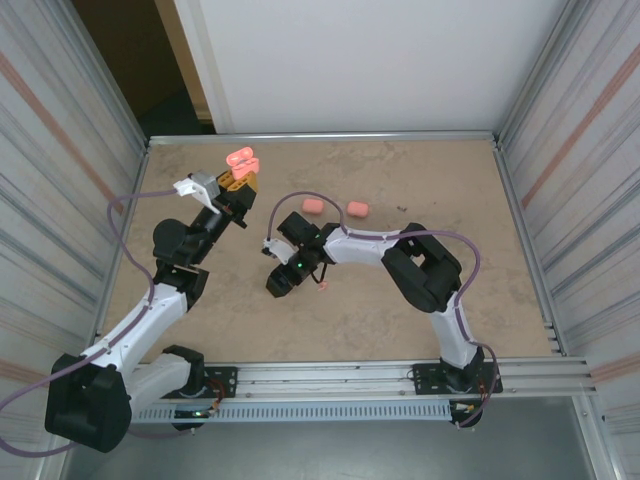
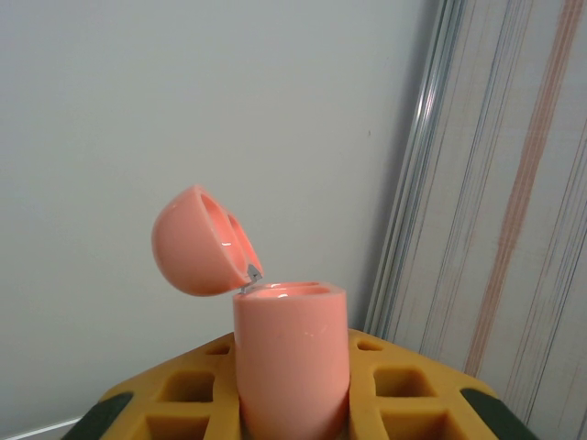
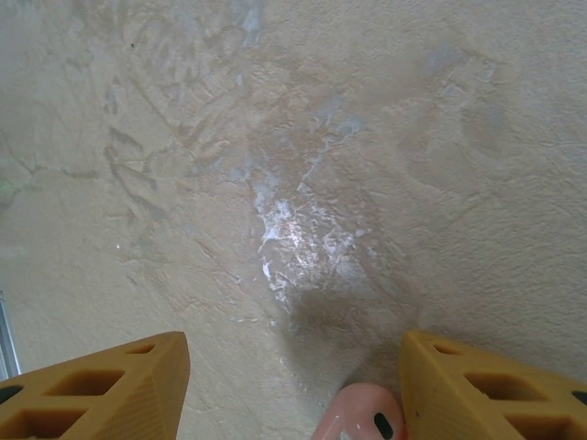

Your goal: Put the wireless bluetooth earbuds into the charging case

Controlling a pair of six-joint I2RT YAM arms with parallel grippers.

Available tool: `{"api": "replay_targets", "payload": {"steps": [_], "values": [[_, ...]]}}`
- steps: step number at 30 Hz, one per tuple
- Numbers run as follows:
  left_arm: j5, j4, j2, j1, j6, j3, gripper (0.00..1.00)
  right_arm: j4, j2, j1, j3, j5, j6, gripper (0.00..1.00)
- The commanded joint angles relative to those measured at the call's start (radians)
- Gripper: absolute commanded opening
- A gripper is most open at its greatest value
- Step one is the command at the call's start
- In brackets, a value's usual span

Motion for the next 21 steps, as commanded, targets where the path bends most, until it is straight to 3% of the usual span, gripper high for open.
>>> {"api": "replay_targets", "payload": {"steps": [1,21], "values": [[-0.01,0.022,-0.013,0.006,-0.007,0.004,0.0,-0.039,0.0,0.006,-0.006,-0.011,-0.025,0.59],[-0.004,0.023,0.001,0.005,-0.02,0.01,0.0,-0.076,-0.068,0.003,-0.102,0.046,-0.031,0.46]]}}
